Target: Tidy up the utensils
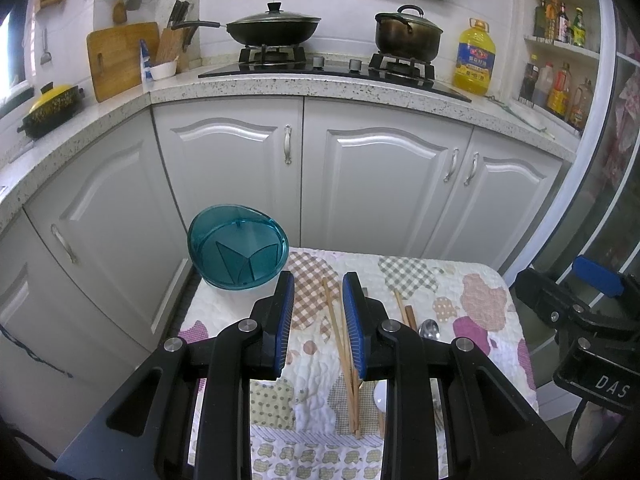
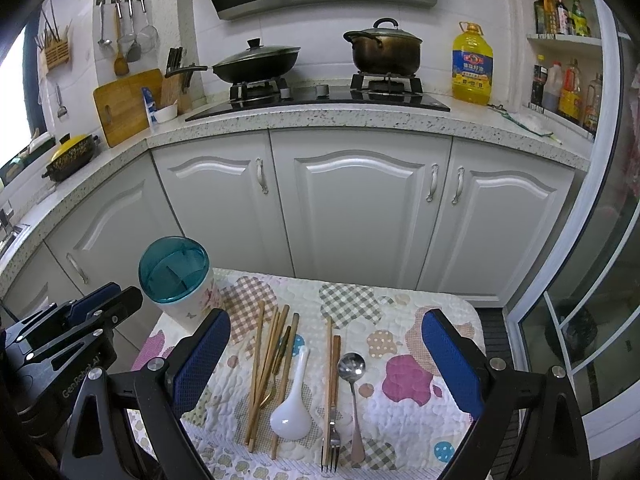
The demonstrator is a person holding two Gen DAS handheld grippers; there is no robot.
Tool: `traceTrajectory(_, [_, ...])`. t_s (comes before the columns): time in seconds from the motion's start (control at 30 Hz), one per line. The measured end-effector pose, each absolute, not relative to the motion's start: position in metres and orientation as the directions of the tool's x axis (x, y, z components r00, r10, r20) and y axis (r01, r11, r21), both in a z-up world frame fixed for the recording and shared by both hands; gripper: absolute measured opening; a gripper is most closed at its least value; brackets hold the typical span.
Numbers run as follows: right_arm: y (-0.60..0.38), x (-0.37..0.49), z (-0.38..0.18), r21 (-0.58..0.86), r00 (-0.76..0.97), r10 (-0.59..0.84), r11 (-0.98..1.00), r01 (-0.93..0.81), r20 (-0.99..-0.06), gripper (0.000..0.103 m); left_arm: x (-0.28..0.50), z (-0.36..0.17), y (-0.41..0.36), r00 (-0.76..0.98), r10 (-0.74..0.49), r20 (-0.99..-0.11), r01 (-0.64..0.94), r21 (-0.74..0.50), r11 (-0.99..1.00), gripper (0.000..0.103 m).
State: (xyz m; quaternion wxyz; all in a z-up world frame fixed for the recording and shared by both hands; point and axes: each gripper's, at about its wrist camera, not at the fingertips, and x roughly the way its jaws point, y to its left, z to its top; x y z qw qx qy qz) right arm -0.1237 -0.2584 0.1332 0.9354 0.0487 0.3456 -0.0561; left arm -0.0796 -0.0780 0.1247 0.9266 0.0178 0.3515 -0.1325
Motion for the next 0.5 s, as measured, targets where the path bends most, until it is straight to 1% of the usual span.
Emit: traceTrajectory(0.5, [-0.2529,-0.1218,0.1286,0.039,0.742,-0.063,0.992,0.120,-0.667,0.096,-0.0798,0.1215,-0.0779,0.712,-0.230,-0.663,0.252,-0.064,0.966,0.024])
